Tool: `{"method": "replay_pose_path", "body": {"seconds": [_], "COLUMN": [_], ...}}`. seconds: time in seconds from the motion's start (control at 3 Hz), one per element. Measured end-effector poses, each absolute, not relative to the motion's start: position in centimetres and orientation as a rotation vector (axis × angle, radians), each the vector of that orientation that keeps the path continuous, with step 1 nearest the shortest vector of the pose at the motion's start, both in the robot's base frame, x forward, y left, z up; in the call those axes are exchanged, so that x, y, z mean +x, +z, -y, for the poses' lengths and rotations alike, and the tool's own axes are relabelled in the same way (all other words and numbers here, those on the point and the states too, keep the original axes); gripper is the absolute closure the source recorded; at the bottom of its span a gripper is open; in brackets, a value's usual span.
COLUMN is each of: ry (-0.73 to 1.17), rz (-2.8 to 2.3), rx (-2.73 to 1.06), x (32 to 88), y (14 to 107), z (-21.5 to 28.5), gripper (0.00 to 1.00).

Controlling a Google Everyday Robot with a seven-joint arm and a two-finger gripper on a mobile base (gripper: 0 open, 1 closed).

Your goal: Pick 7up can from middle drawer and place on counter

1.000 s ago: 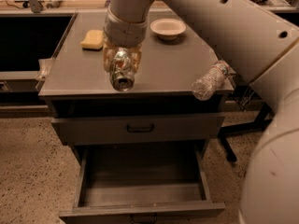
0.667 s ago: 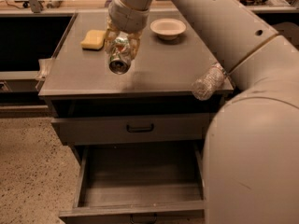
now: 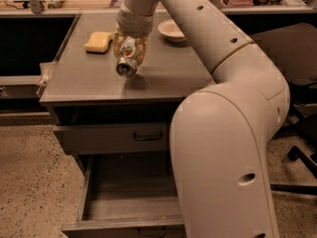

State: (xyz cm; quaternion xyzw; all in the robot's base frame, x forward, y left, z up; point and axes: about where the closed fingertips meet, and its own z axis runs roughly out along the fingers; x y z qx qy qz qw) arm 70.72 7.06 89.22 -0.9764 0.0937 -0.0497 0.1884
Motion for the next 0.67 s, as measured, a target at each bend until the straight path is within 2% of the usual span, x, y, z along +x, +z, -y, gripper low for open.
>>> {"method": "replay_pose_path", "body": {"seconds": [0.67], "ry": [-0.099], "rz": [-0.266], "rx": [-2.818], "x": [71.34], "y": [87.21], "z": [-7.68], "gripper": [0.51]}}
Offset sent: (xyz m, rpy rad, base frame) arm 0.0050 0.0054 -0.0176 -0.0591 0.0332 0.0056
